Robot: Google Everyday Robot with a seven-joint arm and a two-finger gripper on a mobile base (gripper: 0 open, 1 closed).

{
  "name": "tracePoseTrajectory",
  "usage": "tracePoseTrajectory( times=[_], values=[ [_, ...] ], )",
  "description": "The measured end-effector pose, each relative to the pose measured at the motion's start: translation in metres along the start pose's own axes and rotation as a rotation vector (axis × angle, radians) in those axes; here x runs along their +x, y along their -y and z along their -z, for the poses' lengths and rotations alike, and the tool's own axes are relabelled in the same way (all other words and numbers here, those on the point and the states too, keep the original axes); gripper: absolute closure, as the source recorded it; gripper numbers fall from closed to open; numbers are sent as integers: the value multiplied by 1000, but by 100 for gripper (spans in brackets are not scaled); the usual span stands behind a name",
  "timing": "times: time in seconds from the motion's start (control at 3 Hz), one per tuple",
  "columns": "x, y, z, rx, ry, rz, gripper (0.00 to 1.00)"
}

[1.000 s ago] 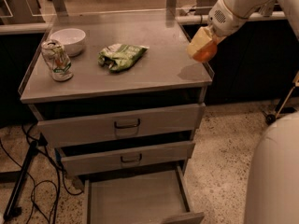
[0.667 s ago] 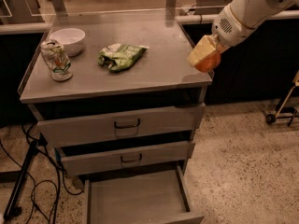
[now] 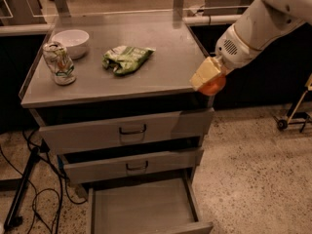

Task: Place orange into bottom drawer

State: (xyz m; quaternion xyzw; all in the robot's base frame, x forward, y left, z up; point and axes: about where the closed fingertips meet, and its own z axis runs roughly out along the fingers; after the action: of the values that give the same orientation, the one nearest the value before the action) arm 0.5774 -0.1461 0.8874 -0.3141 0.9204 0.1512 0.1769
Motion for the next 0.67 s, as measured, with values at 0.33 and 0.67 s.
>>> tracePoseTrajectory(
  times=[0.33, 0.67],
  values=[
    [3, 1, -8, -1, -2, -18, 100],
    [16, -17, -30, 9, -22, -2, 100]
  ],
)
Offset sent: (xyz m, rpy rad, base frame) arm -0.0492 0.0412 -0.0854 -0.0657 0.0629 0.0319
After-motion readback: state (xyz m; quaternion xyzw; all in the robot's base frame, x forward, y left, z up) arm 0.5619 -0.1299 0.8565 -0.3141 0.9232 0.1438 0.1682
